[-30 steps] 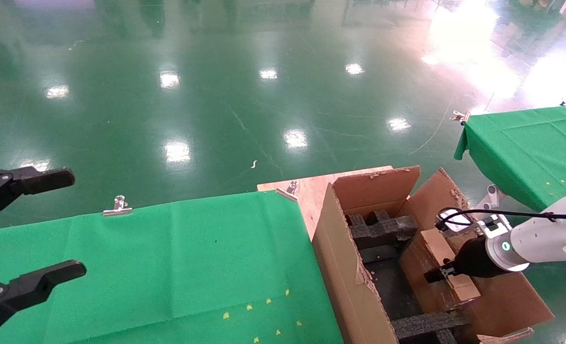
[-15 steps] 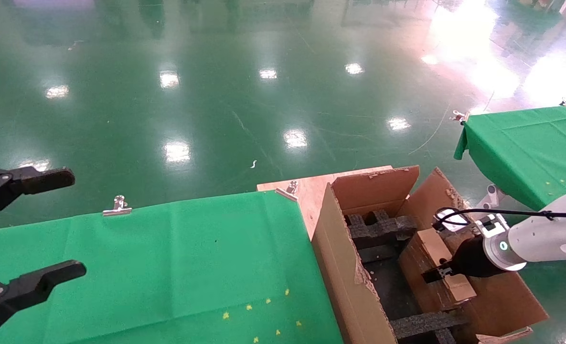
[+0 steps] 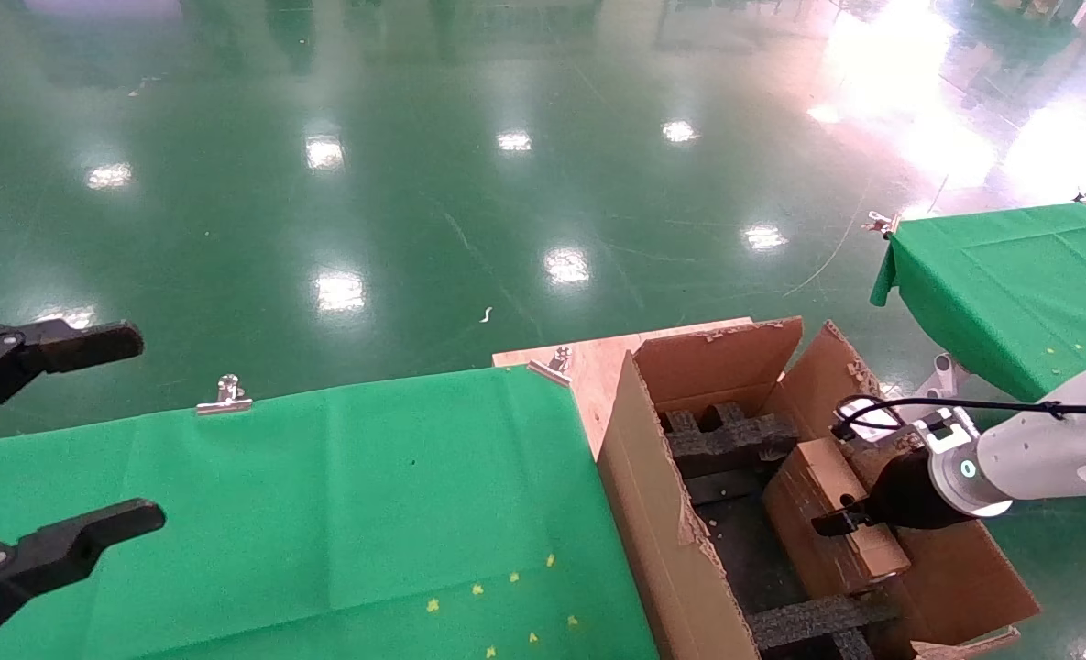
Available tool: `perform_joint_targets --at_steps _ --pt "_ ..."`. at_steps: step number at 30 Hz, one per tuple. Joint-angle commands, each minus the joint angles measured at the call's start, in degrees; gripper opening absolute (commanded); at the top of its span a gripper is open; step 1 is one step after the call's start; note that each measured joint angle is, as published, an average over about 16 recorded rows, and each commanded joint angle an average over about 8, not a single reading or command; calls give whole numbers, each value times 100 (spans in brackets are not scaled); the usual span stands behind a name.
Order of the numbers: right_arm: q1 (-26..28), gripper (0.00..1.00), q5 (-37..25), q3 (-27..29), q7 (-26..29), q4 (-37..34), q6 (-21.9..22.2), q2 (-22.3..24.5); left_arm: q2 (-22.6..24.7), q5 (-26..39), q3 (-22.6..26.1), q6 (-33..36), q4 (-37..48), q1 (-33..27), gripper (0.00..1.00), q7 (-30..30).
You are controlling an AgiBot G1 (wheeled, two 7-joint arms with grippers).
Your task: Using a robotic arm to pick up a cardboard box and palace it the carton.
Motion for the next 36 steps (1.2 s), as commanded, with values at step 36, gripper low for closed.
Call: perform_joint_targets --at_steps 36 --pt "1774 100 457 1110 -2129 2015 430 501 0 0 0 0 0 0 100 0"
